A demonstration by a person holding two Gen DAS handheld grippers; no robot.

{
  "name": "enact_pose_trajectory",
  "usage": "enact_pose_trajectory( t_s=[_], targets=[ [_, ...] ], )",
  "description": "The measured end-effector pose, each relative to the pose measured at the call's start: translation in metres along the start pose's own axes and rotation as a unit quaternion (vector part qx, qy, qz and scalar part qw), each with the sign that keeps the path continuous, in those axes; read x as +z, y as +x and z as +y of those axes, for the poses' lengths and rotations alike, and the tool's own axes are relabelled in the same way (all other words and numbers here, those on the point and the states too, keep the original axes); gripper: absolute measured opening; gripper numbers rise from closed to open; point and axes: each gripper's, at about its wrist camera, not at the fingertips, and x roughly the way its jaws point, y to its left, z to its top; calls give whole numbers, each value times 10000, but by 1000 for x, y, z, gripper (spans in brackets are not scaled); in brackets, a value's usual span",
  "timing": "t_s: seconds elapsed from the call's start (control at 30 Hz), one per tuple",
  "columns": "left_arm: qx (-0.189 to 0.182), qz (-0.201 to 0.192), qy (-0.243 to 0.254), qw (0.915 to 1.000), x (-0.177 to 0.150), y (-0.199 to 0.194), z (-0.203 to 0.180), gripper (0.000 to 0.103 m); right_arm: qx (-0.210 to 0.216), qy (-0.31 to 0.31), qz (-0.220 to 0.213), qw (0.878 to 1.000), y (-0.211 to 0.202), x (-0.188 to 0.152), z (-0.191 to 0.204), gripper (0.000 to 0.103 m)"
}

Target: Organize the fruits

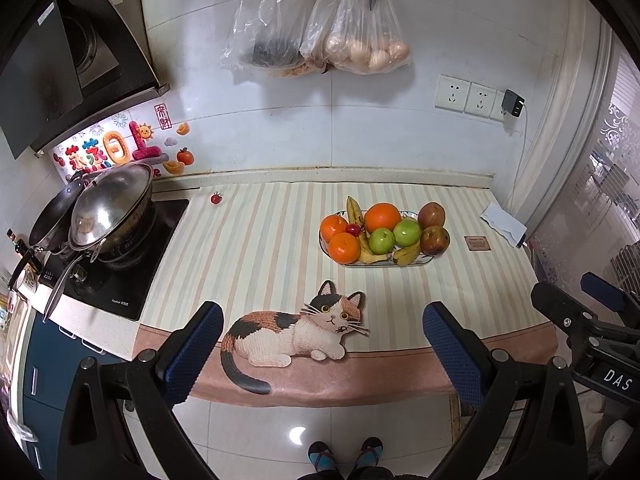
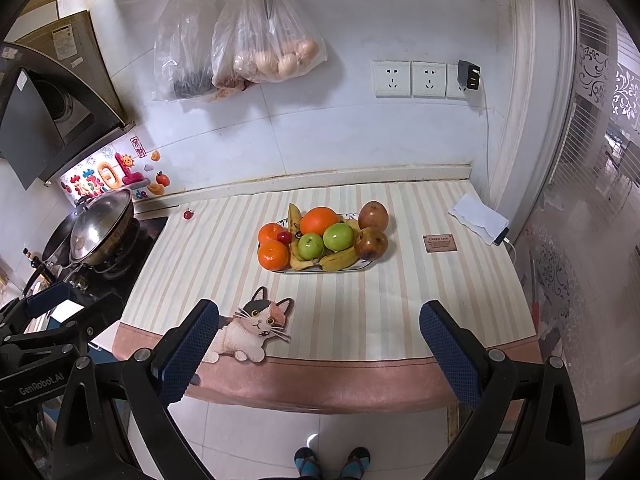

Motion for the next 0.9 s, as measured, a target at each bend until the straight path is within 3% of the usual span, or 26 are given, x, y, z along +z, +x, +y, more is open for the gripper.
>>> enact_pose_trajectory(
  t_s=[0.9],
  targets=[
    [-1, -55, 63, 10000, 9, -1, -1, 102, 38, 22, -21, 10000, -1, 3, 4, 102]
  ],
)
